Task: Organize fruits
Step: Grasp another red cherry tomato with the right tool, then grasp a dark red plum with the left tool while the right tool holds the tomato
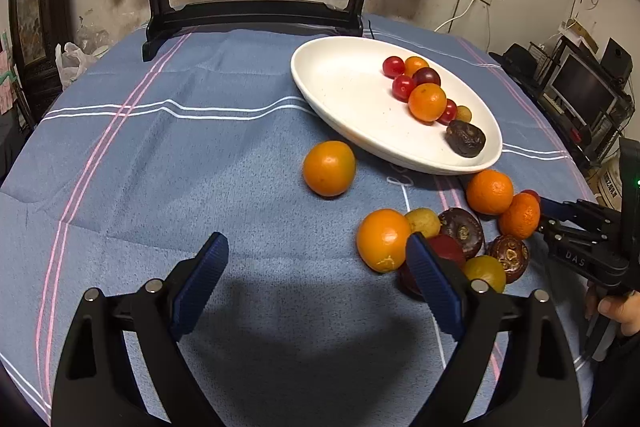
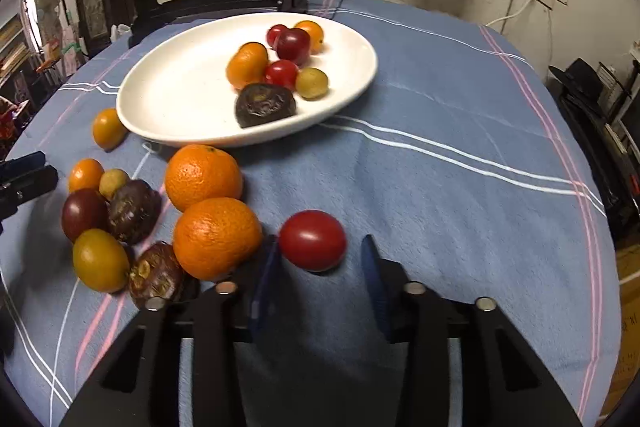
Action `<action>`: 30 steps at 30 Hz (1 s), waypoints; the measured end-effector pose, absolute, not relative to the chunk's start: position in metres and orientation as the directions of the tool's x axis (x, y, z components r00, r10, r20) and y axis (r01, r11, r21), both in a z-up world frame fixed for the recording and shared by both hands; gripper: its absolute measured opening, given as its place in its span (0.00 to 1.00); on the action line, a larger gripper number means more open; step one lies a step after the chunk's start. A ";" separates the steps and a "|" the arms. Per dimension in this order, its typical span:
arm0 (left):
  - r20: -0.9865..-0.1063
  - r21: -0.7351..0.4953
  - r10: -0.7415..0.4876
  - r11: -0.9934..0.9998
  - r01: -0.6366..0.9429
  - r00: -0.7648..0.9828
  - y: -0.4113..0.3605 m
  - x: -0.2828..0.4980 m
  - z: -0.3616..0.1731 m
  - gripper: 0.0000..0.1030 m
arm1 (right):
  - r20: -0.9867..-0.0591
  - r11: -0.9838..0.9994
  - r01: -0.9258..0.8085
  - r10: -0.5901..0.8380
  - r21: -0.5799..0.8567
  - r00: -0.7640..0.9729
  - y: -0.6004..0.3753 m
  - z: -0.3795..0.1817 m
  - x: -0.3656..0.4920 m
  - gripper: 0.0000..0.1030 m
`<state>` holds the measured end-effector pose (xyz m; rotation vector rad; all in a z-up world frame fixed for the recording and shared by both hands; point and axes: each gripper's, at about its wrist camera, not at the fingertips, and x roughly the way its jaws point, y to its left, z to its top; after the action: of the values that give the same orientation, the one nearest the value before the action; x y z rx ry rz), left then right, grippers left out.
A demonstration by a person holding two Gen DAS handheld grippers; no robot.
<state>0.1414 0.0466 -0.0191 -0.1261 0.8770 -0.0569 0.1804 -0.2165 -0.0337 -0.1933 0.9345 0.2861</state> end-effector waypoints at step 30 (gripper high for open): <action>-0.774 -0.119 -0.163 0.987 0.112 0.612 0.008 0.121 -0.018 0.86 | -0.715 0.935 -0.299 0.341 0.191 0.610 -0.233 -0.008 0.128 0.32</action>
<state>0.1214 0.0084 -0.0179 -0.0608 0.8988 -0.1588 0.1284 -0.2326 -0.0080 0.0540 0.8372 0.3699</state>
